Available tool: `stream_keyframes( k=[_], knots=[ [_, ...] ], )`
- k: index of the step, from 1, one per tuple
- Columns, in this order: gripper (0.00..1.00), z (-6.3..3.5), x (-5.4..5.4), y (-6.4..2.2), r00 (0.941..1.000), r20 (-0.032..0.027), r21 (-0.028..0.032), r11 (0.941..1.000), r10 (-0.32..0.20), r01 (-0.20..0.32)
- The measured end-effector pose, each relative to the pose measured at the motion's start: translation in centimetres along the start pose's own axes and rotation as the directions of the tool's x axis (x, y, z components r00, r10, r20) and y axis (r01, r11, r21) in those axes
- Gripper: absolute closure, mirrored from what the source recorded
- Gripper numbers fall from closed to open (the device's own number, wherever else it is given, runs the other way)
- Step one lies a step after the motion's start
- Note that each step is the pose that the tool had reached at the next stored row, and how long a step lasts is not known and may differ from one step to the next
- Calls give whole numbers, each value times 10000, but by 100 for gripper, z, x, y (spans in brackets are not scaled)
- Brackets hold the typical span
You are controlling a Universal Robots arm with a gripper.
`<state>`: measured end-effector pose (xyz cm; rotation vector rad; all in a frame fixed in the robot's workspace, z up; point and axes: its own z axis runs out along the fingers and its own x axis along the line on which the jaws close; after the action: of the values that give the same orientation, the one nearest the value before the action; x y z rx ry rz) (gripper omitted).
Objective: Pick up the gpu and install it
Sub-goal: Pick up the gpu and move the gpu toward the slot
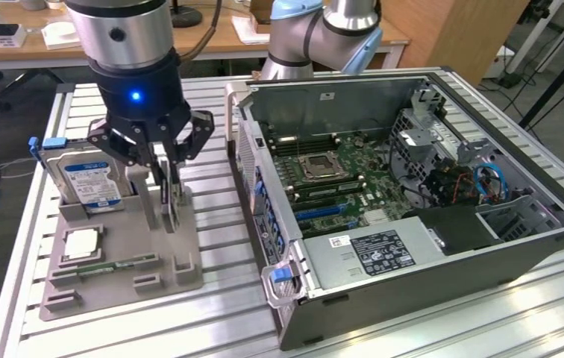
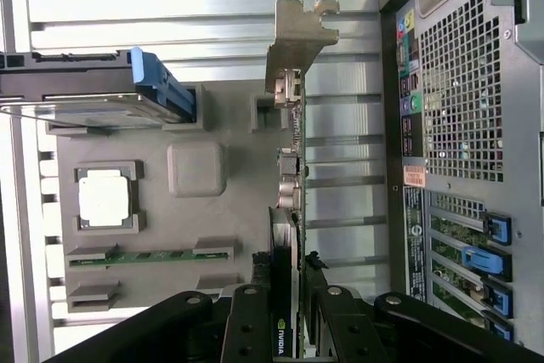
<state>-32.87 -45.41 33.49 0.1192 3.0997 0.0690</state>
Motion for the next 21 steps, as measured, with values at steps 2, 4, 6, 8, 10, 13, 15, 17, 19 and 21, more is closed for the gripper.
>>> stream_keyframes(
  k=[2, 4, 6, 8, 10, 13, 15, 17, 19, 21],
  knots=[
    [74, -20, -1, 1, 10000, 1, -1, 10000, 1, -1],
    [74, -26, -1, 1, 10000, 2, -2, 10000, 1, -1],
    [74, -26, -1, 1, 10000, 2, -2, 10000, 1, -1],
    [74, -28, -1, 1, 10000, 0, 0, 10000, 1, -1],
    [74, -33, -1, 1, 10000, -2, 2, 10000, 1, -1],
    [74, -48, -1, 2, 10000, 0, 0, 10000, 1, -1],
    [74, -63, -2, 3, 10000, 0, 0, 10000, 0, 0],
    [74, -80, -3, 4, 10000, 0, 0, 10000, 1, -1],
    [74, -97, -3, 4, 10000, 1, -1, 10000, 0, 0],
    [74, -118, -4, 5, 10000, 0, 0, 10000, 0, 0]
  ],
)
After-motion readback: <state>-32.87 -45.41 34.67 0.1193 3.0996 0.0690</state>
